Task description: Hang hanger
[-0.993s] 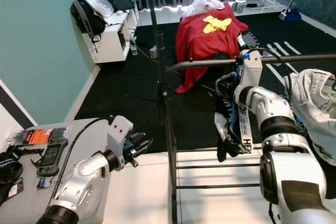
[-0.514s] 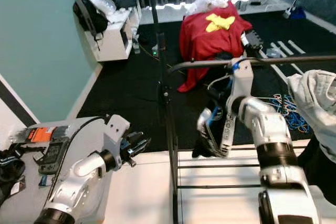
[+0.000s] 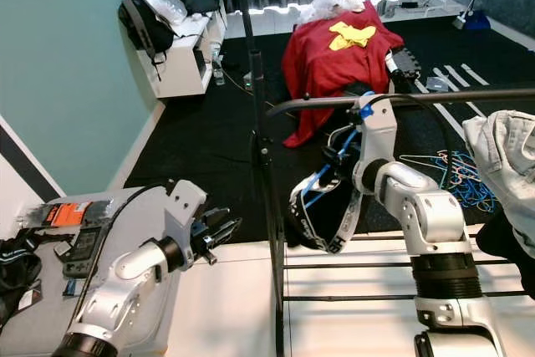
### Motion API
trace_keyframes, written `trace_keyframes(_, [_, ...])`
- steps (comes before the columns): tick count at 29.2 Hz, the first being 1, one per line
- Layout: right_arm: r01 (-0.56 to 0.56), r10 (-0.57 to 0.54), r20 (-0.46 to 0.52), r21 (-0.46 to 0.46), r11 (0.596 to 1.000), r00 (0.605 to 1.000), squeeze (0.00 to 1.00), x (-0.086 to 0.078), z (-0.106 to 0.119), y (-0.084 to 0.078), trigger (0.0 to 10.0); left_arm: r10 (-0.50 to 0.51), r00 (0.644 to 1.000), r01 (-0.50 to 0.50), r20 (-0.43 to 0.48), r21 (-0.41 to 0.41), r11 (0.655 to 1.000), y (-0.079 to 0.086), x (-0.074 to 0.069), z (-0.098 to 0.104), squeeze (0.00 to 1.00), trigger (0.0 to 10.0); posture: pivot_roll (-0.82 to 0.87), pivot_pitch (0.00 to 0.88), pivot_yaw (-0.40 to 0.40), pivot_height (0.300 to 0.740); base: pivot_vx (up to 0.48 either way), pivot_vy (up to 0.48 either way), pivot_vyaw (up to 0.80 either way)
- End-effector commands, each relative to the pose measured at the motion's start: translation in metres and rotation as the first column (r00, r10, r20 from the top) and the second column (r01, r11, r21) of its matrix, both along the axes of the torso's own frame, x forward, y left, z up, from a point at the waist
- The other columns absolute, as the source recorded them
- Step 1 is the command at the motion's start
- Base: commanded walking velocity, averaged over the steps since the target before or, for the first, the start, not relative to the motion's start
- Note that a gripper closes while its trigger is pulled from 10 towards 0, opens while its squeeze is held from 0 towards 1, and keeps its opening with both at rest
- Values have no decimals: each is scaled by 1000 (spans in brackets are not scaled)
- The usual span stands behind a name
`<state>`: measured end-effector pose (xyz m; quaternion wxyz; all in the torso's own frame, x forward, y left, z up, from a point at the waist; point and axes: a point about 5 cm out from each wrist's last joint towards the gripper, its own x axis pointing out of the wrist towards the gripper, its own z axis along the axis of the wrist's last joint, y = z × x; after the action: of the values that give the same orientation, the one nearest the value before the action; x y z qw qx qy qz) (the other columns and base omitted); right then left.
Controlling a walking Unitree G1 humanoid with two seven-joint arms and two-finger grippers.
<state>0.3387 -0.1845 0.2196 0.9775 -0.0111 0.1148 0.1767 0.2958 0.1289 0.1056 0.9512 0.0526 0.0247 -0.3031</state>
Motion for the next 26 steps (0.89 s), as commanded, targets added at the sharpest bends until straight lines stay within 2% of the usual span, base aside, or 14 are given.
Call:
trace_keyframes(1, [-4,3,-13,-32,999,1000,0,-6,-2,2,10000,15,1000,-14,-2,3,1000,6,-1,1,0,10000,-126,28,74,740,0,0,0])
trace_keyframes(2, [11,-11,-8,-72,997,1000,0,-9,-2,0,10000,11,1000,-11,-1,2,1000,6,-1,2,0,10000,-126,28,74,740,0,0,0])
trace_keyframes(4, [11,-11,-8,-72,997,1000,0,-9,-2,0,10000,11,1000,-11,-1,2,1000,6,-1,2,0,10000,-126,28,74,740,0,0,0])
trace_keyframes(5, [26,-26,0,-129,991,1000,0,-12,-1,-2,10000,9,1000,-9,0,1,1000,6,-2,2,0,10000,-125,25,73,740,0,0,0])
trace_keyframes(6, [26,-26,0,-129,991,1000,0,-12,-1,-2,10000,9,1000,-9,0,1,1000,6,-2,2,0,10000,-125,25,73,740,0,0,0])
trace_keyframes(8, [77,-68,39,-272,959,997,0,-14,-5,-10,10000,4,1000,-4,2,-6,1000,5,-1,4,0,10000,-127,16,72,740,0,0,0])
trace_keyframes(9, [77,-68,39,-272,959,997,0,-14,-5,-10,10000,4,1000,-4,2,-6,1000,5,-1,4,0,10000,-127,16,72,740,0,0,0])
trace_keyframes(10, [97,-83,56,-336,937,995,0,-14,-10,-14,10000,-1,1000,1,2,-7,1000,5,-1,4,0,10000,-126,13,73,740,0,0,0])
trace_keyframes(11, [97,-83,56,-336,937,995,0,-14,-10,-14,10000,-1,1000,1,2,-7,1000,5,-1,4,0,10000,-126,13,73,740,0,0,0])
trace_keyframes(13, [131,-97,100,-428,894,990,0,-15,-15,-20,10000,-8,1000,8,3,-10,1000,3,0,5,0,10000,-126,9,75,740,0,0,0])
trace_keyframes(17, [171,-109,157,-469,867,982,0,-16,-11,-22,10000,-13,1000,13,4,-15,1000,2,0,6,0,10000,-127,5,78,740,0,0,0])
trace_keyframes(25, [214,-117,220,-494,843,968,0,-18,-4,-23,10000,-15,1000,15,9,-26,1000,2,0,8,0,10000,-129,6,77,740,0,0,0])
trace_keyframes(26, [238,-121,252,-508,828,960,0,-20,-1,-22,10000,-13,1000,13,14,-34,999,2,0,9,0,10000,-128,8,74,740,0,0,0])
